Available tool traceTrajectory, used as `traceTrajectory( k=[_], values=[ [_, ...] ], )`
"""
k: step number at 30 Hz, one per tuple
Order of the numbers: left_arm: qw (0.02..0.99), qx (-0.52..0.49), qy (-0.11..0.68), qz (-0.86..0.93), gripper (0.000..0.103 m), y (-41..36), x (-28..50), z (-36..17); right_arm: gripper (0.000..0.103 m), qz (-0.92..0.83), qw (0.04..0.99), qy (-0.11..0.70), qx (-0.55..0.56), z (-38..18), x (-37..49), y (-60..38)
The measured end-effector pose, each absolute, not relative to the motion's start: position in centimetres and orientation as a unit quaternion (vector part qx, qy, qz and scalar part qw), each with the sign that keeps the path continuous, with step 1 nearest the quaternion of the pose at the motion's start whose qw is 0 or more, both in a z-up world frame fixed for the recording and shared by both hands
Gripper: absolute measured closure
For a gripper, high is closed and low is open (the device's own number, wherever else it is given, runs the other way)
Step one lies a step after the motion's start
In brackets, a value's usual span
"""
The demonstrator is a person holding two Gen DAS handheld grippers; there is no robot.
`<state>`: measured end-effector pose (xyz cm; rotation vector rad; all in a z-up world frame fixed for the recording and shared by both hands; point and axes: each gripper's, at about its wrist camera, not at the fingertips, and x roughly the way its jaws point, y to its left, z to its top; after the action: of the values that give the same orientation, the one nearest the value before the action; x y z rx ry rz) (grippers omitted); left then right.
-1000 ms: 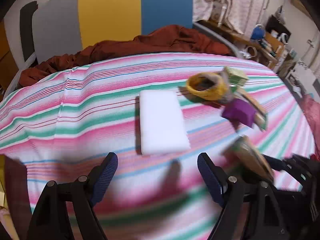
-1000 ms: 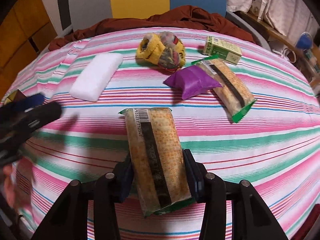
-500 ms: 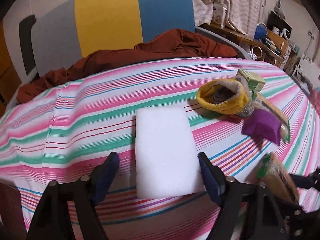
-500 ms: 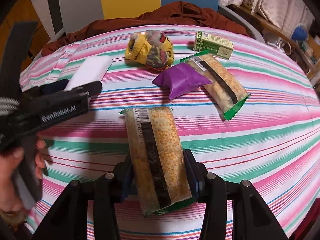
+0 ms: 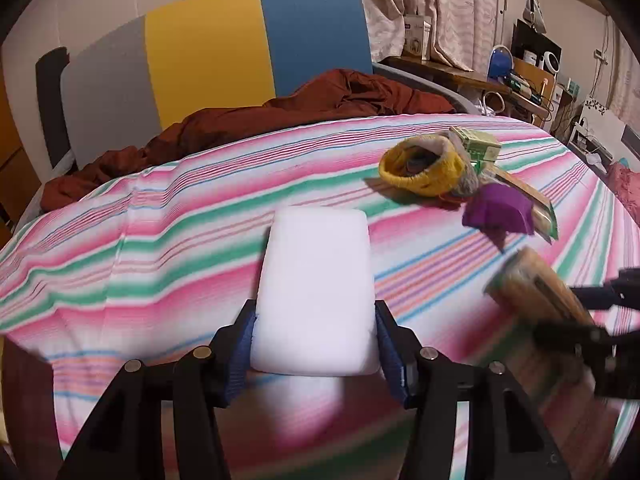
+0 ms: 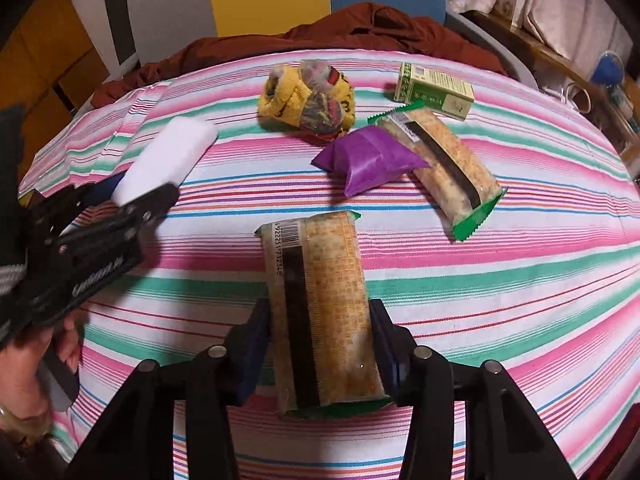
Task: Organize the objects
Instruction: 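Grasp the white foam block with the left tool while the right tool holds the snack bar, then carry the white foam block and snack bar over the gold tray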
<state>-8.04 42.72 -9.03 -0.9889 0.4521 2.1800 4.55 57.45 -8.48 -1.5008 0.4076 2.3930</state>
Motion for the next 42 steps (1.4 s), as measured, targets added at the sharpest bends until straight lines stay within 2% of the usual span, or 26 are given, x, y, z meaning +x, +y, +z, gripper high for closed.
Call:
traceTrajectory(
  k=[9, 13, 24, 33, 42],
  values=[
    [0.321, -0.384, 0.148, 0.853, 0.048, 37.7, -5.8, -8.8, 0.055, 0.842, 0.121, 0.166, -0.499, -7.8, 4.5, 57.5],
    [0.320, -0.394, 0.111, 0.855, 0.048, 35.3, -4.4, -8.5, 0.055, 0.843, 0.111, 0.169, -0.499, -8.0, 4.4, 57.1],
    [0.338, -0.349, 0.049, 0.873, 0.048, 28.1, -0.9, -2.9, 0.055, 0.874, 0.068, 0.167, -0.451, -6.6, 4.7, 55.4],
    [0.261, -0.344, -0.009, 0.902, 0.047, 19.6, -4.2, -0.1, 0.055, 0.895, 0.028, 0.147, -0.420, -5.7, 4.7, 53.2],
    [0.178, -0.412, -0.068, 0.891, 0.047, 13.7, -10.4, -2.3, 0.055, 0.898, -0.005, 0.122, -0.423, -6.2, 4.4, 50.5]
  ],
)
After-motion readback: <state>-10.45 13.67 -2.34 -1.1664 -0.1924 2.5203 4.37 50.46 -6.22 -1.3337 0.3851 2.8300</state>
